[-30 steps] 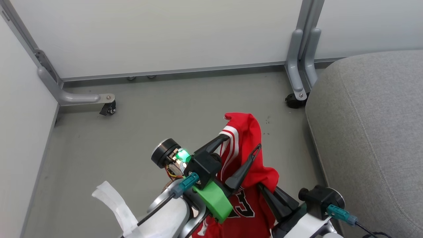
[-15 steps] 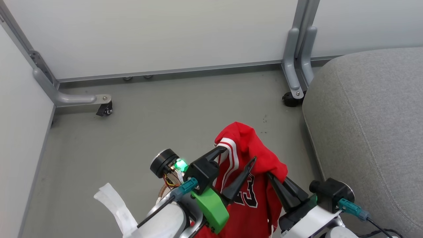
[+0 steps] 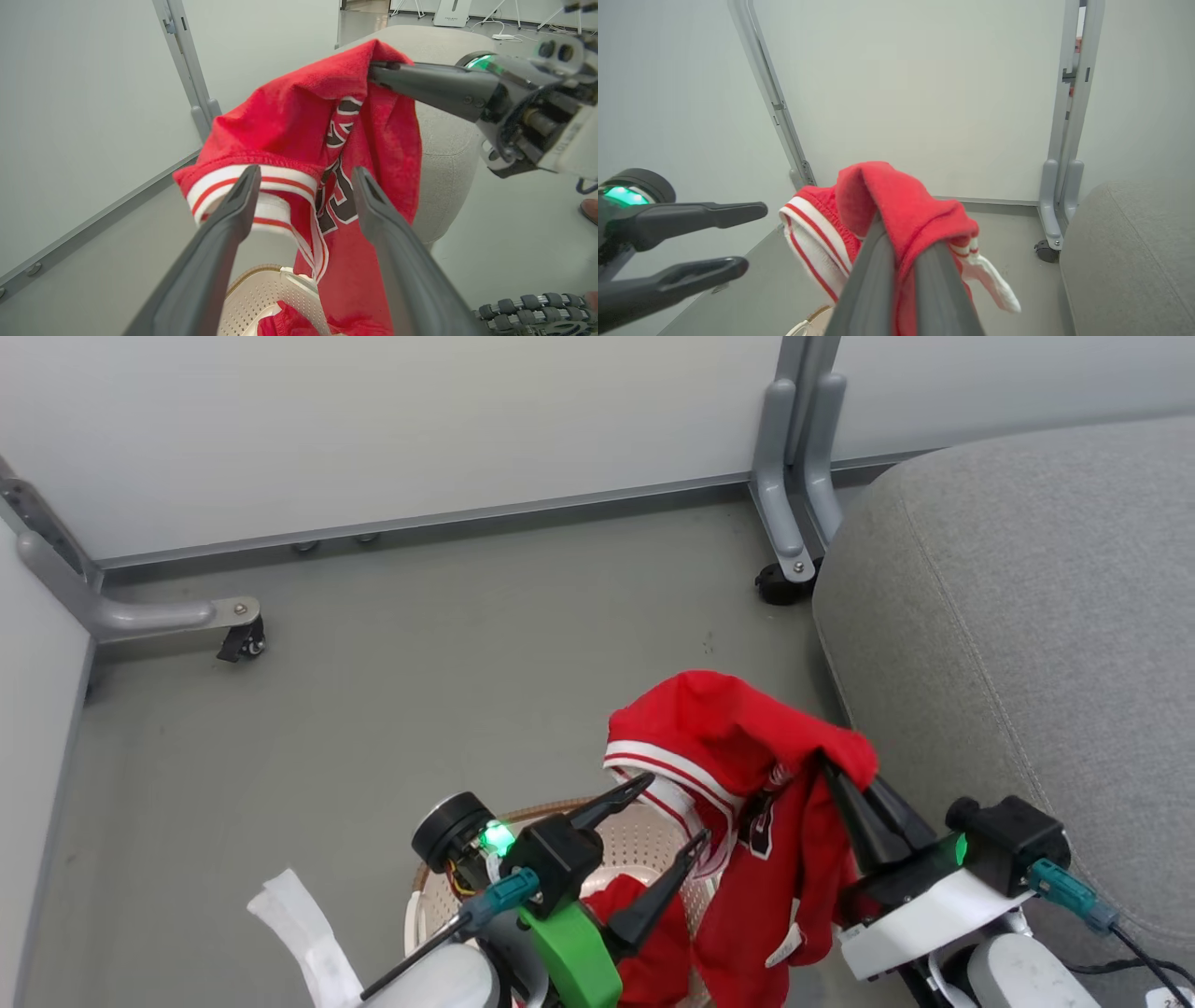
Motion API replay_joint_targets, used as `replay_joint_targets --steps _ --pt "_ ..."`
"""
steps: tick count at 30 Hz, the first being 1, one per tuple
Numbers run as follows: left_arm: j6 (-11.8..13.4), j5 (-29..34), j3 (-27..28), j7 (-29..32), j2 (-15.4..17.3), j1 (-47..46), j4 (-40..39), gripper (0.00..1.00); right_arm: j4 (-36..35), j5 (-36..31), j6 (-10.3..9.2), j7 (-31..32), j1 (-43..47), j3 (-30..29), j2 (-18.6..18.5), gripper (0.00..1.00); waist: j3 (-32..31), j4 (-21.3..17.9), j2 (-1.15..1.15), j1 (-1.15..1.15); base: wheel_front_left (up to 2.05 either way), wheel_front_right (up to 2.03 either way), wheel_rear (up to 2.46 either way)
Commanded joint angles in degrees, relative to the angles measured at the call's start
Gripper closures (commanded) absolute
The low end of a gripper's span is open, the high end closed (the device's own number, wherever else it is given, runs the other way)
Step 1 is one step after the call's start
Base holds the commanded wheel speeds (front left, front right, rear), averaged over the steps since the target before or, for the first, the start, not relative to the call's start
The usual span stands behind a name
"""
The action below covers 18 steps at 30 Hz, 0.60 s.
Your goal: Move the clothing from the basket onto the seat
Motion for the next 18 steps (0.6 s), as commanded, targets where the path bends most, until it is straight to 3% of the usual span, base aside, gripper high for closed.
replay_joint_targets --steps 1,8,18 --pt "0.5 0.1 0.5 -0.3 0.9 0.6 -0.5 0.00 -0.7 -0.6 -0.08 -0.3 -0.6 -1.3 0.1 1.00 1.5 -1.9 0.00 0.00 0.00 0.00 0.00" --pt "1.9 0.8 2.2 -1.3 3.1 -0.5 -2.3 0.00 -3.2 -2.3 -0.08 -0.3 -0.3 -5.2 -0.3 1.00 3.8 -6.7 0.00 0.00 0.00 0.00 0.00" --pt "2.3 1.2 3.1 -1.5 4.9 -2.6 -4.9 0.00 -7.2 -3.6 -0.08 -0.3 2.0 -8.3 1.1 1.00 7.2 -16.9 0.00 0.00 0.00 0.00 0.00"
